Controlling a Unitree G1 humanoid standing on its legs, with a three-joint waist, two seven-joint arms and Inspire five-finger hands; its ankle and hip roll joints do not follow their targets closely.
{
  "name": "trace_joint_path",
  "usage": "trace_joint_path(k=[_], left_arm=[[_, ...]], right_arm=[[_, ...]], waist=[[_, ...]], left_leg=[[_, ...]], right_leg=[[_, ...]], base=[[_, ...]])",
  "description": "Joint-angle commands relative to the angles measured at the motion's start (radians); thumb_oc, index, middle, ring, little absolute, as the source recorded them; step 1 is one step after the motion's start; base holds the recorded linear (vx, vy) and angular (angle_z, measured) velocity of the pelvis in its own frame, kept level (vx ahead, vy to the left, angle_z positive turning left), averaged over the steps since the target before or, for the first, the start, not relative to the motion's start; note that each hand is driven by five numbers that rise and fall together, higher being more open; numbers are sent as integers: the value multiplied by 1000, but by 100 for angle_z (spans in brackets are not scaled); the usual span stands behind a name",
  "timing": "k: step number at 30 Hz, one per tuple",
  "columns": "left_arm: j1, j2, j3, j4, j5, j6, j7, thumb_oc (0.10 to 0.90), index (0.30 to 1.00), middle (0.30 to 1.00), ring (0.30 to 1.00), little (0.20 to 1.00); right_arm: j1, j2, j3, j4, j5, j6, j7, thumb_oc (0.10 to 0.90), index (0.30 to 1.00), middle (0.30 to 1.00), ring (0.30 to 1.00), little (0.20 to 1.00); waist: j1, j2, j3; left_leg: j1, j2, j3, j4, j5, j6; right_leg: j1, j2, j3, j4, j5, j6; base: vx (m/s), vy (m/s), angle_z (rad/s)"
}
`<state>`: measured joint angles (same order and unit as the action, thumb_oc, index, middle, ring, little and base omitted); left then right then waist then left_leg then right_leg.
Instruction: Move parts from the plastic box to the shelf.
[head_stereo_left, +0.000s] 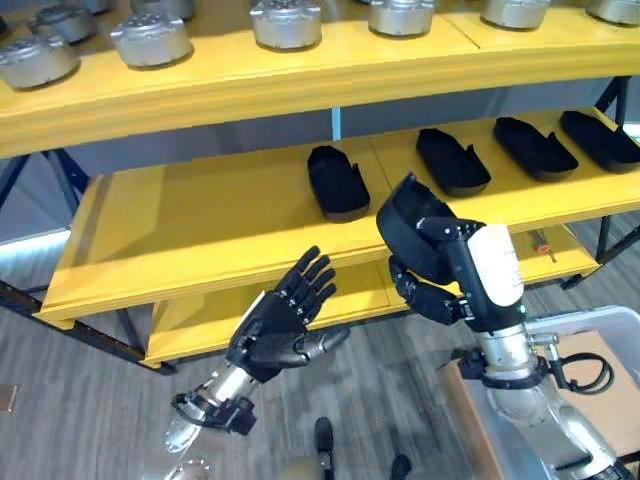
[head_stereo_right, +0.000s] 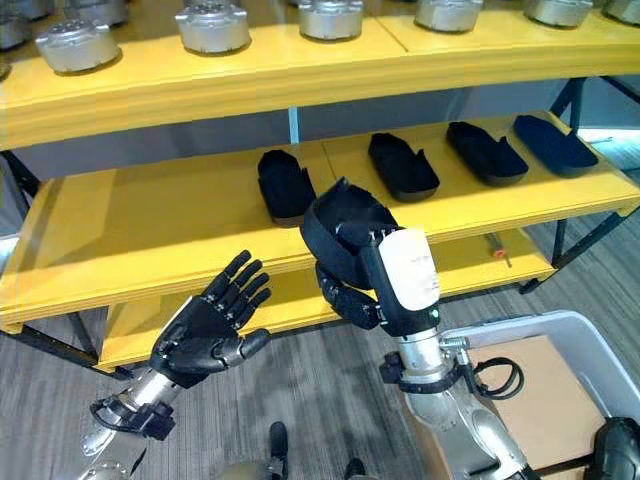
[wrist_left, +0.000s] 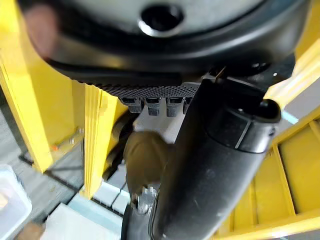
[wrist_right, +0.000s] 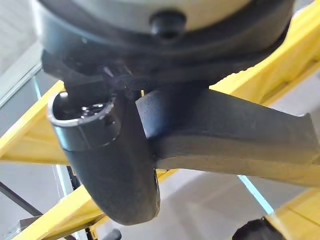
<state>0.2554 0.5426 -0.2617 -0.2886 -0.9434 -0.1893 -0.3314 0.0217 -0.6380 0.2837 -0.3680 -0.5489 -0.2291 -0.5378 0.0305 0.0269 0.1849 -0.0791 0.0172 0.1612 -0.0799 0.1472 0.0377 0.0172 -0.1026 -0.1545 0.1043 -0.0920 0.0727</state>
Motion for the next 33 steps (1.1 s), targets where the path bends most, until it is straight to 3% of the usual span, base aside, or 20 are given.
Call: trace_joint_path(k=[1,6,7,8,9,10,12,13,14,15,19,20,21,22,25,28,33], left_arm=[[-168,-47,10,-49,-55,-60,-7,900,1000,1000,1000,1000],[-156,-59,-2,-60,-29,-40,21,900,1000,1000,1000,1000],[-158,-52,-8,-59,-23,-34,35,900,1000,1000,1000,1000],[-179,-51,-19,-65,-19,-42,69,900,1000,1000,1000,1000],[-225,-80,-45,-76,-15,-116,49,900,1000,1000,1000,1000],[-221,-78,-55,-103,12,-159,49,900,1000,1000,1000,1000],[-223,-67,-54,-109,6,-189,80,900,1000,1000,1000,1000],[-222,-67,-54,-109,6,-189,80,900,1000,1000,1000,1000],[-227,-59,-44,-107,5,-200,100,900,1000,1000,1000,1000],[-229,-58,-39,-103,5,-204,104,900,1000,1000,1000,1000],[-229,-58,-39,-102,5,-204,104,900,1000,1000,1000,1000],[-227,-49,-15,-64,-3,-233,76,900,1000,1000,1000,1000],[-209,-47,-9,-75,-7,-215,79,900,1000,1000,1000,1000],[-193,-35,4,-71,-13,-205,62,900,1000,1000,1000,1000],[-159,-10,29,-76,-29,-190,31,900,1000,1000,1000,1000],[-150,0,40,-76,-10,-178,33,900,1000,1000,1000,1000],[-145,-7,52,-69,21,-173,40,900,1000,1000,1000,1000]], right_arm=[[-131,-41,-75,-89,5,-99,-112,400,300,300,300,300],[-123,-31,-46,-106,-19,-98,-125,400,300,300,300,300],[-123,-28,-28,-111,-16,-91,-140,400,300,300,300,300],[-108,-28,-37,-114,-12,-105,-164,400,300,300,300,300],[-123,-12,-33,-106,-45,-76,-172,400,300,300,300,300],[-132,-14,-36,-108,-46,-77,-153,400,300,300,300,300],[-137,-36,-41,-109,-51,-99,-126,400,300,300,300,300],[-136,-37,-41,-109,-51,-99,-126,400,300,300,300,300],[-142,-69,-44,-110,-43,-109,-125,400,300,300,300,300],[-142,-84,-50,-111,-31,-112,-125,400,300,300,300,300],[-142,-84,-50,-112,-31,-112,-124,400,300,300,300,300],[-120,-144,-132,-110,10,-160,-140,400,300,300,300,300],[-86,-121,-153,-125,-27,-163,-130,400,300,300,300,300],[-68,-102,-161,-139,-37,-167,-118,400,300,300,300,300],[-63,-84,-156,-161,-55,-163,-110,400,300,300,300,300],[-100,-72,-105,-169,-75,-115,-115,400,300,300,300,300],[-168,-53,-29,-155,-91,-95,-108,400,300,300,300,300]], waist=[[-68,-23,-56],[-81,-25,-61],[-84,-27,-62],[-90,-37,-47],[-110,-36,-35],[-126,-22,-43],[-128,-10,-50],[-128,-11,-46],[-124,-9,-48],[-126,-11,-44],[-127,-11,-43],[-143,1,-30],[-145,33,-29],[-139,39,-39],[-115,34,-55],[-71,24,-68],[1,5,-78]], left_leg=[[70,-45,-48,54,-131,-4],[71,-56,-12,142,-188,5],[67,-70,-2,193,-220,10],[-11,-71,1,440,-179,-12],[-38,53,9,478,-98,-62],[28,123,-13,311,-55,-73],[58,156,-60,172,-23,-83],[68,155,-58,162,-19,-83],[42,199,-86,118,41,-105],[38,213,-94,99,70,-114],[40,212,-94,97,71,-114],[20,252,-69,72,60,-135],[52,212,-71,63,2,-129],[66,185,-64,68,-29,-119],[84,138,-53,69,-63,-93],[101,100,-18,57,-79,-66],[107,74,71,48,-97,-43]], right_leg=[[-4,67,109,-110,131,-19],[-3,53,118,-106,134,-17],[2,51,122,-99,129,-21],[6,45,124,-89,127,-47],[-8,37,114,-59,119,-52],[-18,23,126,-37,108,-39],[-19,11,149,-28,97,-28],[-14,10,149,-27,94,-28],[-6,-6,163,-26,89,-23],[3,-16,165,-24,82,-23],[5,-16,164,-24,81,-23],[21,-89,151,-4,69,1],[21,-119,143,16,67,25],[20,-139,136,12,78,41],[27,-173,104,0,98,67],[23,-209,22,-1,129,76],[37,-261,-148,-18,178,87]], base=[[47,40,103],[154,-80,38],[208,-208,-2],[248,-142,-2],[258,178,49],[189,441,49],[162,370,-7],[135,312,-61],[96,269,-32],[92,269,-19],[27,205,-3],[168,1222,-1],[213,1474,12],[152,870,13],[59,377,12],[13,314,-1],[-17,192,-10]])
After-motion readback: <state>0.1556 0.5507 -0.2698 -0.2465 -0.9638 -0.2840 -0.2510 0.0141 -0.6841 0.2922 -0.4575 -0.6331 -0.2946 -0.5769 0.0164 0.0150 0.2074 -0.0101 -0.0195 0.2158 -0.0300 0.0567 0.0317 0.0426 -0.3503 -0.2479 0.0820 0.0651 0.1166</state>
